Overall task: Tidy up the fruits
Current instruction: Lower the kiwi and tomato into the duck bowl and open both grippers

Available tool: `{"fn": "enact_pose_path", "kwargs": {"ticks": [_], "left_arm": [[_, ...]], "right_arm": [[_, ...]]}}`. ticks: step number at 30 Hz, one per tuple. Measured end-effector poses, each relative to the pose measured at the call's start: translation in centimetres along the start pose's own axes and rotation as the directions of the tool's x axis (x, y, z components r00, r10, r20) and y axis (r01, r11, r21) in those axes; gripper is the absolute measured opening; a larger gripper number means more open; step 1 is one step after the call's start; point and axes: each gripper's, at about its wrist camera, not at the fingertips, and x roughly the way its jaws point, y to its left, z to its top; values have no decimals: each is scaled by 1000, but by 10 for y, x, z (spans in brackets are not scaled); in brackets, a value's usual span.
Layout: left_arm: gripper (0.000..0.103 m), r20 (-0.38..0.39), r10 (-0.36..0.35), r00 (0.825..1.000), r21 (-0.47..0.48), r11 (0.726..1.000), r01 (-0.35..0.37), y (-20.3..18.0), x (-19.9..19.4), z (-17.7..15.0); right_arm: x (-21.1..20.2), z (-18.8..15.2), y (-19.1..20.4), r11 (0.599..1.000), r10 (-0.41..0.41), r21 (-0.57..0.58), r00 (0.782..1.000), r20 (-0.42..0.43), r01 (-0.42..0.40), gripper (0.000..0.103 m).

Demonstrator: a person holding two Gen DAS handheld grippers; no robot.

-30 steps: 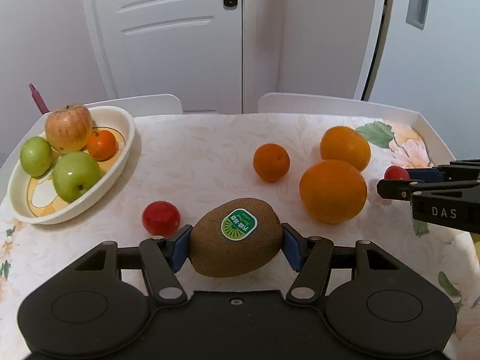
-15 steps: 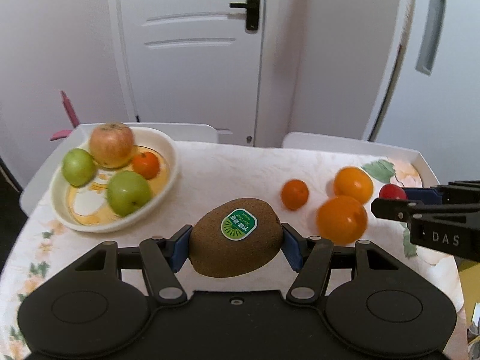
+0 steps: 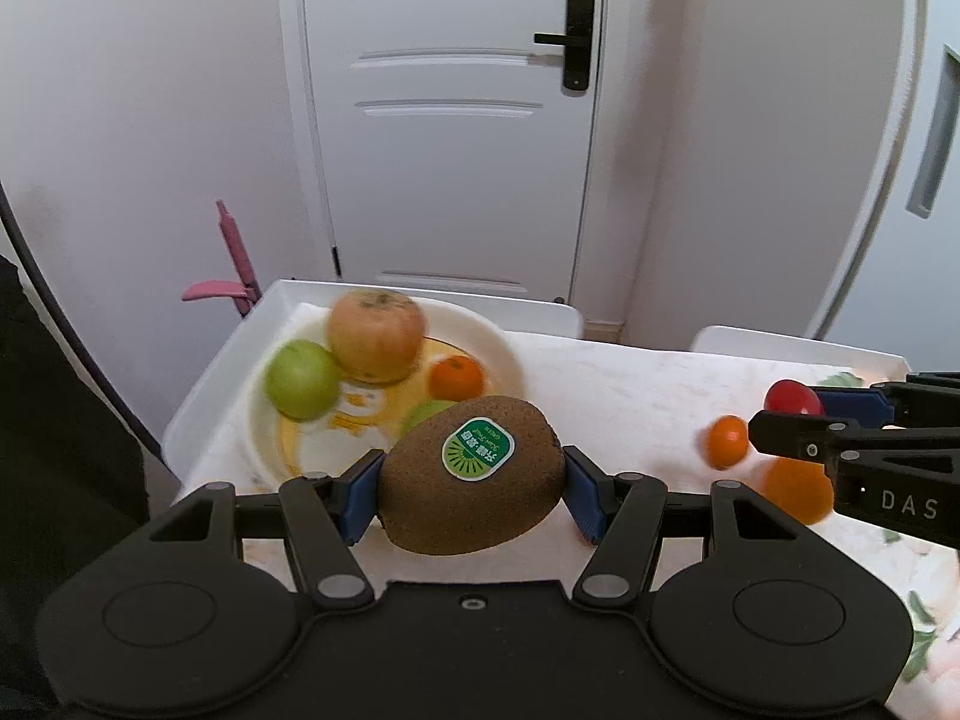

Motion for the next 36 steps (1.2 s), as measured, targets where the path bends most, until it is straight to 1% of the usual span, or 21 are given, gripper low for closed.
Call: {"fn": "enact_pose_path", "kwargs": {"ticks": [3,9,15,19,22,28,29,30,31,32,33,36], "left_arm": [[66,-4,2,1000,13,1000,-2,20,7,5],[66,-31,-8,999,41,999,9,51,30,11],[66,-75,-39,996,66,997,44,73,61,14],[66,-116,-58,992,124,990,72,76,82,11],[66,-141,-59,988,175,981,83,76,96,9],[67,-172,-69,983,233,966,109,75,108,6],[68,-169,-72,983,238,965,112,74,108,6],[76,-161,-74,984,246,963,113,74,107,6],[81,-154,-70,986,255,961,108,74,105,6],[91,-142,-62,988,264,959,99,74,103,7],[95,-128,-67,989,267,958,99,75,101,7],[95,-122,-84,989,258,959,114,78,96,11]], "right_arm": [[12,9,16,1000,6,10,1000,-8,-6,47],[36,21,39,1000,-16,20,1000,-23,17,47],[61,30,52,998,-44,45,998,-41,46,47],[76,36,57,996,-60,64,997,-49,63,47],[85,39,60,994,-70,80,996,-56,75,47],[95,41,61,991,-84,96,994,-63,90,47],[96,42,61,991,-86,97,994,-64,92,47],[97,42,62,991,-87,98,994,-66,94,47],[98,42,62,991,-89,99,994,-67,96,47],[97,43,62,990,-91,100,994,-67,97,47],[98,43,62,990,-92,101,993,-68,98,47],[99,46,63,990,-92,104,993,-70,99,47]]}}
